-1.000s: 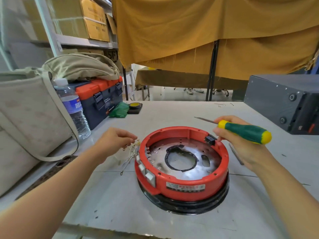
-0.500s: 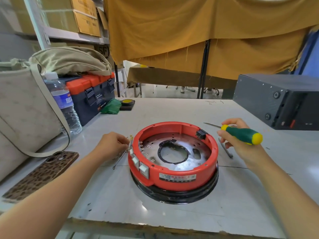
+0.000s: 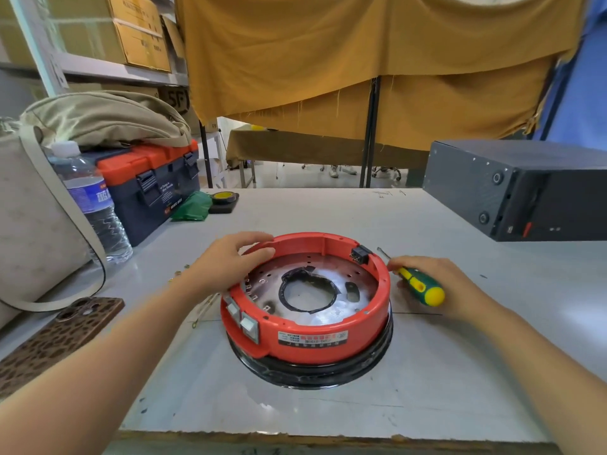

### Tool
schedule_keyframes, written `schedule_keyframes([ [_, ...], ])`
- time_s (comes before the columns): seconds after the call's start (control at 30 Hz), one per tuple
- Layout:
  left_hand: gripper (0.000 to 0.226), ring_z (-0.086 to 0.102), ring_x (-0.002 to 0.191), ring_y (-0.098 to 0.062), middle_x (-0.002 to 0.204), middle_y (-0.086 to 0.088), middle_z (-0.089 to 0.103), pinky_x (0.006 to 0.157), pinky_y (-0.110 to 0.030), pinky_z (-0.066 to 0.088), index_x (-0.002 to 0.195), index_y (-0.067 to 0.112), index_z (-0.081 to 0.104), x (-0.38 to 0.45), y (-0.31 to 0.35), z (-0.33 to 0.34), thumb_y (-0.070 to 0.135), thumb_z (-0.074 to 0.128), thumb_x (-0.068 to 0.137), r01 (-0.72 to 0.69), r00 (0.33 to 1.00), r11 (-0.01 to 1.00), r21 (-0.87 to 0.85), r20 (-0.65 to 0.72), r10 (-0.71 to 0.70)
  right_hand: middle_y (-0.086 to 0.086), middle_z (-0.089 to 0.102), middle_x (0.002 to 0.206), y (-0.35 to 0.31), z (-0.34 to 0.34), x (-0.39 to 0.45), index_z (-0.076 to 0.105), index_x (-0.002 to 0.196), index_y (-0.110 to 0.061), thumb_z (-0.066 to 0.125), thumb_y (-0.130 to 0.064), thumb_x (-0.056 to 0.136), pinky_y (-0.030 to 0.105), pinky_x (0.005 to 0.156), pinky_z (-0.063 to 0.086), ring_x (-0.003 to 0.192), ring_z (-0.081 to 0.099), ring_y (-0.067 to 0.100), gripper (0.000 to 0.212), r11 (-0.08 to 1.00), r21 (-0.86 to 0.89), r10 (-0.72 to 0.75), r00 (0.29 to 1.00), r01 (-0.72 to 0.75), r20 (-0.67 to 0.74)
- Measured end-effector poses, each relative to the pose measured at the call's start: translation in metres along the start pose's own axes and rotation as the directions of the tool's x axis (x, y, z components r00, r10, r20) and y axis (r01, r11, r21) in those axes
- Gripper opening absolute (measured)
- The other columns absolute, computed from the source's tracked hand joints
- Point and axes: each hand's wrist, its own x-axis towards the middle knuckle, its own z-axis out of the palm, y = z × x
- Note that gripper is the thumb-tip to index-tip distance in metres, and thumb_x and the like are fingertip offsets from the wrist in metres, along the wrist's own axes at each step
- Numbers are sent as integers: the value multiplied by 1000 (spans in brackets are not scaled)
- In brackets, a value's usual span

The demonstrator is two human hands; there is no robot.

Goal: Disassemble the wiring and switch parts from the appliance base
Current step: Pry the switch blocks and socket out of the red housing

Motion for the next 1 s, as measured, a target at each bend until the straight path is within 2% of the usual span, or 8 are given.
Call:
schedule_keyframes([
  [0.07, 40, 45, 120, -8, 141, 14, 45, 99, -26, 32, 128, 38, 54, 4, 8, 8, 44, 56, 89, -60, 998, 990, 127, 39, 56, -6, 62, 122, 1, 2, -1, 59, 124, -26, 67, -4, 79, 37, 94, 45, 112, 56, 17, 50, 979, -201, 30, 997, -16, 65],
  [0.27, 48, 40, 132, -14, 150, 15, 33, 105, -28, 29, 137, 33, 48, 7, 13, 16, 46, 52, 91, -72, 993, 967, 244, 105, 47, -7, 61, 107, 2, 8, 1, 52, 125, -46, 53, -28, 93, 35, 82, 47, 102, 55, 21, 37, 906, -421, 28, 992, 28, 125],
  [0.43, 47, 40, 131, -14, 150, 14, 34, 105, -27, 28, 137, 32, 47, 4, 17, 17, 44, 52, 92, -84, 994, 964, 253, 94, 62, -6, 60, 107, 3, 2, 7, 53, 123, -46, 54, -21, 87, 36, 84, 48, 104, 56, 24, 43, 875, -482, 79, 972, 39, 221],
  [0.63, 49, 36, 135, -14, 150, 11, 34, 109, -27, 25, 138, 27, 47, -1, 24, 19, 44, 51, 92, -104, 993, 942, 318, 90, 79, -6, 57, 129, 6, -7, 16, 55, 129, -37, 46, -8, 88, 33, 94, 46, 117, 54, 22, 50, 859, -512, 182, 943, -14, 279],
  [0.73, 50, 35, 135, -15, 151, 9, 34, 110, -28, 24, 138, 25, 47, -3, 28, 20, 45, 49, 93, -110, 992, 922, 370, 98, 78, -3, 59, 128, 7, -9, 22, 58, 127, -30, 40, 0, 87, 26, 88, 42, 114, 54, 20, 53, 872, -476, 268, 927, -117, 263],
  [0.83, 50, 37, 133, -15, 148, 6, 37, 108, -27, 25, 138, 21, 48, -3, 32, 19, 45, 48, 93, -125, 990, 900, 418, 118, 83, 5, 59, 130, 3, -11, 25, 58, 129, -24, 34, -10, 97, 29, 91, 42, 115, 54, 23, 42, 888, -410, 319, 920, -206, 229],
  [0.93, 51, 44, 120, -14, 136, 5, 43, 100, -24, 30, 138, 22, 46, -2, 34, 19, 44, 48, 93, -123, 989, 898, 422, 122, 79, 5, 61, 128, -9, -13, 28, 58, 128, -19, 35, -13, 100, 30, 98, 42, 117, 55, 21, 37, 946, -213, 263, 962, -243, 68],
  [1.0, 53, 45, 106, -12, 125, 5, 44, 94, -25, 35, 140, 26, 43, -2, 36, 20, 48, 47, 92, -127, 989, 889, 440, 121, 81, 3, 65, 122, -23, -14, 34, 62, 122, -18, 40, -19, 100, 27, 93, 43, 110, 58, 18, 31, 969, -18, 246, 968, -247, -53],
])
